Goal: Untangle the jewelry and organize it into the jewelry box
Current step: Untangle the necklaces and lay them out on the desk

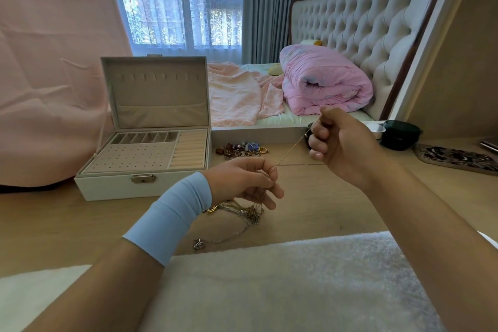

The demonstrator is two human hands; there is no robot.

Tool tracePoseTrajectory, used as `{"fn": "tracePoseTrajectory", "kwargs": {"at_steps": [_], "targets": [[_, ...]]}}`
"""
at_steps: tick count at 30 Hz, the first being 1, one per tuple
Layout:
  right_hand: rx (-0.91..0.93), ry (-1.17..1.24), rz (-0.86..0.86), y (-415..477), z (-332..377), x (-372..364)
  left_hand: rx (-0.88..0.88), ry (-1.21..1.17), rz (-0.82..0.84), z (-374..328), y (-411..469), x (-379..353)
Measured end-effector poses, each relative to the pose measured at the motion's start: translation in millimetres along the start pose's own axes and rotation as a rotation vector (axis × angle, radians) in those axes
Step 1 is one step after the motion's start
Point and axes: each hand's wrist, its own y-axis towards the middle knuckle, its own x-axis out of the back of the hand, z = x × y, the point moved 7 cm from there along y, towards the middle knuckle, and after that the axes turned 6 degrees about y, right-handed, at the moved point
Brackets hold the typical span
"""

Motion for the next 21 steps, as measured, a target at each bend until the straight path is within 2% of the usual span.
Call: {"fn": "tracePoseTrajectory", "kwargs": {"at_steps": [4, 7, 10, 15, 17, 21], "targets": [[0.038, -0.178, -0.063, 2.1, 5.4, 11.2, 0.042, 0.04, 0.013, 7.0, 0.0, 0.0], [0.066, -0.33, -0.097, 1.4, 10.3, 11.0, 0.055, 0.162, 0.014, 10.0, 0.6, 1.4], [0.089, -0.566, -0.132, -0.5, 11.4, 11.8, 0.088, 0.285, -0.031, 12.1, 1.3, 4.9], [0.167, -0.986, -0.097, -2.1, 8.3, 10.8, 0.164, 0.508, -0.078, 12.2, 0.3, 10.1], [0.17, -1.027, -0.038, -3.8, 7.6, 6.3, 0.199, 0.645, -0.106, 9.8, -1.5, 13.3], [0.142, -0.918, 0.131, -9.6, 8.7, -11.5, 0.241, 0.899, -0.143, -3.6, -4.3, 14.1]]}}
